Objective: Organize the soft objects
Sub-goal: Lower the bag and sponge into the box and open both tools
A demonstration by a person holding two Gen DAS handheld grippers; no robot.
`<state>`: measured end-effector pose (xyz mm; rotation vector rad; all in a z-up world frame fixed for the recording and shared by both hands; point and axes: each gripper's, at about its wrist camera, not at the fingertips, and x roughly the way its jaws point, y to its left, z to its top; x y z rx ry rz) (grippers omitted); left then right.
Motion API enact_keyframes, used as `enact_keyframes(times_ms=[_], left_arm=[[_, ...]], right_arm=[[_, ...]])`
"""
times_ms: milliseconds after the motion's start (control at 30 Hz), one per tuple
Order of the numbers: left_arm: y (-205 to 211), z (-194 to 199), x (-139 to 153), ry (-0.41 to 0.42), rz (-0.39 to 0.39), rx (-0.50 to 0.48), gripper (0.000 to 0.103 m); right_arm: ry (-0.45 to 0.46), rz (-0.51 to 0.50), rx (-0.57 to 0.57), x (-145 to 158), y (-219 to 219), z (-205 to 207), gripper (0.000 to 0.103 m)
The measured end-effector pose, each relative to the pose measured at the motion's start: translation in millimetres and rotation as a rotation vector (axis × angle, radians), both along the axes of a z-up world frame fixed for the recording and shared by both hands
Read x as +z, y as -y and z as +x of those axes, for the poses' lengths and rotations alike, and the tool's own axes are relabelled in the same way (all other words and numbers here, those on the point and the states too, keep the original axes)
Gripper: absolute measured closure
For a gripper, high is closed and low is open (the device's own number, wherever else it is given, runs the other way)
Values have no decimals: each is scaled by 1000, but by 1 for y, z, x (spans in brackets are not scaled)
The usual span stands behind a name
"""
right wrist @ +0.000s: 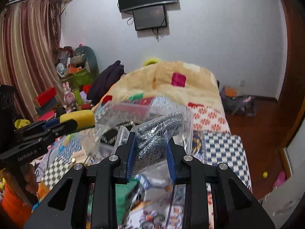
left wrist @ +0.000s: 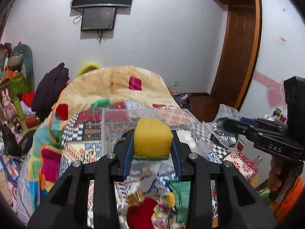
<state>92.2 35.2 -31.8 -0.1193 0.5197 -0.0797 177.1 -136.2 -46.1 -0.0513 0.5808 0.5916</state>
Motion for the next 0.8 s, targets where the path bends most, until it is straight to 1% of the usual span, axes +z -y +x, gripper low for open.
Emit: enact_keyframes(times_ms=[133, 267, 433, 633, 700, 800], left_arm=[[3, 14, 2, 7, 7, 4, 67], [6, 36, -4, -19, 5, 7, 67], [9, 62, -21, -87, -5, 0, 67], [11, 91, -49, -198, -52, -17, 67], [12, 99, -58, -233, -48, -19, 67], [15, 104, -67, -264, -26, -23, 67]], right_arm=[[17, 4, -19, 1, -10, 16, 76], [-8, 8, -31, -6, -15, 33, 76], [-61, -14, -37, -24, -24, 50, 76], [-126, -74, -27, -50, -33, 64, 76], [-144, -95, -20, -58, -36, 65, 76], [-165, -128, -6, -65, -40, 65, 74]])
